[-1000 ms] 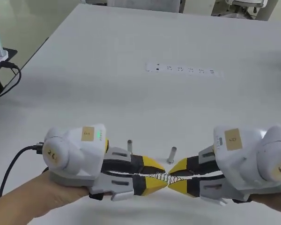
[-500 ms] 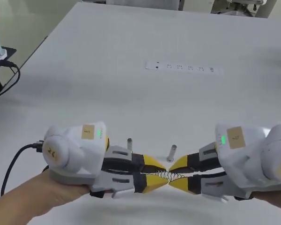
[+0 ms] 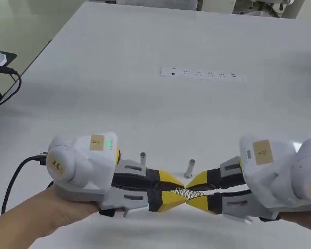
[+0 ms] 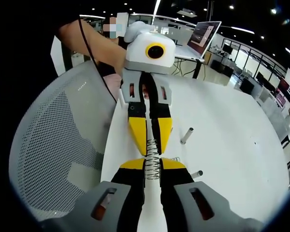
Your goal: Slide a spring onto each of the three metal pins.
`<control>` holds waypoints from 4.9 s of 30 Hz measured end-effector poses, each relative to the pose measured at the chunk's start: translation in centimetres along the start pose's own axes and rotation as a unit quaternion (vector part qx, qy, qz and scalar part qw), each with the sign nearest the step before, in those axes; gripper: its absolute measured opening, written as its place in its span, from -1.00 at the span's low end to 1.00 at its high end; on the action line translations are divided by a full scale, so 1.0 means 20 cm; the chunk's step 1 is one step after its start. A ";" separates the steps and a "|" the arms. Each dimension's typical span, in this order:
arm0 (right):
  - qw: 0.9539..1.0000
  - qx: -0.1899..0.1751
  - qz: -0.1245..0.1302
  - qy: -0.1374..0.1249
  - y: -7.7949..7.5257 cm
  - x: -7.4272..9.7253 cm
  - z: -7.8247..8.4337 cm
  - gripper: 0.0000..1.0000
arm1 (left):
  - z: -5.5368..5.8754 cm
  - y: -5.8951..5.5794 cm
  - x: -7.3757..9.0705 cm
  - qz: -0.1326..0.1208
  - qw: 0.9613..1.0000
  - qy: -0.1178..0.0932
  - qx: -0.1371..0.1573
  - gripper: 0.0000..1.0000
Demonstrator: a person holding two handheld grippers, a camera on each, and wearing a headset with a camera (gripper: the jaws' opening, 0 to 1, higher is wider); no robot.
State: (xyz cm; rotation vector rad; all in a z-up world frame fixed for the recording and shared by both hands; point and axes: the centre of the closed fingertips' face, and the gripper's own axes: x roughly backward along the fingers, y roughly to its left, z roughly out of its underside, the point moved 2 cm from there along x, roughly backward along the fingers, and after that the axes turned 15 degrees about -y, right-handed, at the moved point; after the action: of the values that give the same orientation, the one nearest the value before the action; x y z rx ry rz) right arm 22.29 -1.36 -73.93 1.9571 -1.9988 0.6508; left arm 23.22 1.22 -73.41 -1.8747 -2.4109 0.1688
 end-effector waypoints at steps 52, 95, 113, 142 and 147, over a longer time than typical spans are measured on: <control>1.000 -0.001 -0.019 0.015 -0.03 0.10 -0.07 -0.89 | -0.03 0.00 0.02 0.010 1.000 -0.019 0.017 -0.99; 0.994 0.015 -0.056 0.097 -0.01 0.00 -0.17 -0.89 | 0.08 0.02 -0.02 0.011 0.999 0.037 -0.028 -0.98; 0.991 0.012 -0.059 0.121 -0.01 0.01 -0.18 -0.90 | 0.07 0.00 -0.02 0.017 0.998 0.026 -0.048 -0.98; 0.988 0.027 -0.065 0.137 -0.05 -0.03 -0.21 -0.90 | 0.03 0.05 0.03 0.001 0.998 0.019 -0.059 -0.96; 0.987 0.028 -0.067 0.145 -0.04 -0.04 -0.21 -0.90 | 0.05 0.05 0.03 0.002 0.998 0.022 -0.058 -0.95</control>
State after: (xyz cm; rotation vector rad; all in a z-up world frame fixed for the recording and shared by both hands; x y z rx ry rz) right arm 22.72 1.35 -70.65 1.8824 -1.6794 0.9075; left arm 23.99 1.95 -74.51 -1.9091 -2.4368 -0.0109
